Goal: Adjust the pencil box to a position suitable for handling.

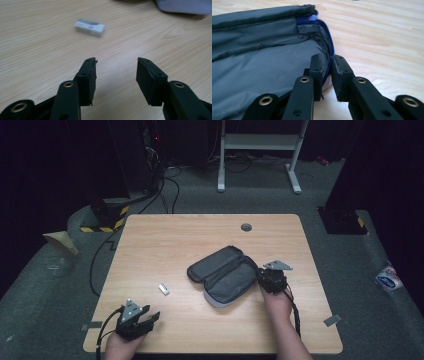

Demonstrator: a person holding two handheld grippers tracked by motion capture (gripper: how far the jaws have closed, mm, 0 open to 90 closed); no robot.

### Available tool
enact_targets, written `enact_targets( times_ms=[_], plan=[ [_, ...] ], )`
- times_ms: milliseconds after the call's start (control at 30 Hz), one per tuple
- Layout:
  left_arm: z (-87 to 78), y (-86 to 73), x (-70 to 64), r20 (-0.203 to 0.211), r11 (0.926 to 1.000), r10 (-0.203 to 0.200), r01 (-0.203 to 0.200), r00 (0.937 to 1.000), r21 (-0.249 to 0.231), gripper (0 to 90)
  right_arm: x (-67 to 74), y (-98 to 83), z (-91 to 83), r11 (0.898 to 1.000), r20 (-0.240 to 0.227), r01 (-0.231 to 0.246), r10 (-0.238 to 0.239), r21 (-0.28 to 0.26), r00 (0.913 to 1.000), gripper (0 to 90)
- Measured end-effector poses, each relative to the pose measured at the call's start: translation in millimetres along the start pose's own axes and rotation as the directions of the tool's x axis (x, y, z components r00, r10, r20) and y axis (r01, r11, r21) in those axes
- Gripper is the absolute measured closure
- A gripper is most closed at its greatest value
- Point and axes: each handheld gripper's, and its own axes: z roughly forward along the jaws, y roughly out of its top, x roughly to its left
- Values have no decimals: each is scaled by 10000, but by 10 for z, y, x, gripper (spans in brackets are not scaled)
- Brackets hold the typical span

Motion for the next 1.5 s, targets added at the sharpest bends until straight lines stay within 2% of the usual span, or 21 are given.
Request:
enact_targets(
  times_ms=[33, 67, 100, 200, 367, 500, 600, 700, 800, 967, 1233, 1300, 1367, 1433, 1500],
  plan=[
    [0, 0, 0, 0, 10000, 0, 0, 10000, 0, 517, 0, 0, 0, 10000, 0, 0, 0, 0, 10000, 780],
    [45, 32, -58, 144, 10000, 80, -80, 9999, 7, 524, 77, -70, -63, 10000, -90, 61, -62, -63, 9999, 768],
    [82, 60, -100, 252, 9998, 189, -191, 9995, 60, 524, 77, -70, -63, 10000, -90, 61, -62, -63, 9999, 768],
    [213, 163, -212, 509, 9985, 544, -546, 9972, 31, 542, 200, -166, -181, 9998, -274, 121, -125, -181, 9995, 744],
    [389, 297, -319, 780, 9977, 682, -682, 9946, -28, 560, 392, -259, -333, 9991, -541, 295, -312, -314, 9980, 725],
    [490, 367, -340, 632, 9973, 741, -739, 9953, -43, 572, 548, -307, -408, 9984, -831, 392, -425, -413, 9956, 711],
    [549, 417, -294, 444, 9978, 660, -660, 9968, -23, 579, 686, -330, -458, 9976, -1163, 509, -561, -472, 9916, 690],
    [584, 442, -267, 408, 9987, 508, -505, 9979, -70, 582, 749, -335, -534, 9961, -1177, 621, -691, -629, 9906, 659],
    [620, 475, -263, 359, 9989, 474, -472, 9982, -86, 583, 709, -329, -621, 9953, -977, 425, -510, -872, 9939, 631],
    [656, 524, -267, 299, 9989, 435, -430, 9986, -166, 589, 619, -351, -596, 9973, -658, 61, -109, -727, 9978, 564],
    [732, 578, -237, 160, 9995, 299, -297, 9994, -136, 589, 633, -397, -595, 9977, -642, 5, -49, -683, 9979, 490],
    [756, 595, -231, 104, 9993, 356, -354, 9993, -132, 590, 621, -421, -620, 9976, -474, -11, -22, -697, 9989, 489],
    [746, 592, -206, 10, 9996, 287, -287, 9996, -75, 587, 583, -454, -642, 9970, -229, -7, -11, -772, 9997, 525],
    [638, 545, -145, 32, 10000, -7, 7, 10000, -76, 590, 519, -477, -647, 9973, 10, -67, 68, -731, 10000, 574],
    [585, 519, -140, 125, 9999, -99, 99, 9999, -58, 595, 474, -480, -634, 9977, 172, -132, 143, -661, 9997, 599]
  ],
)
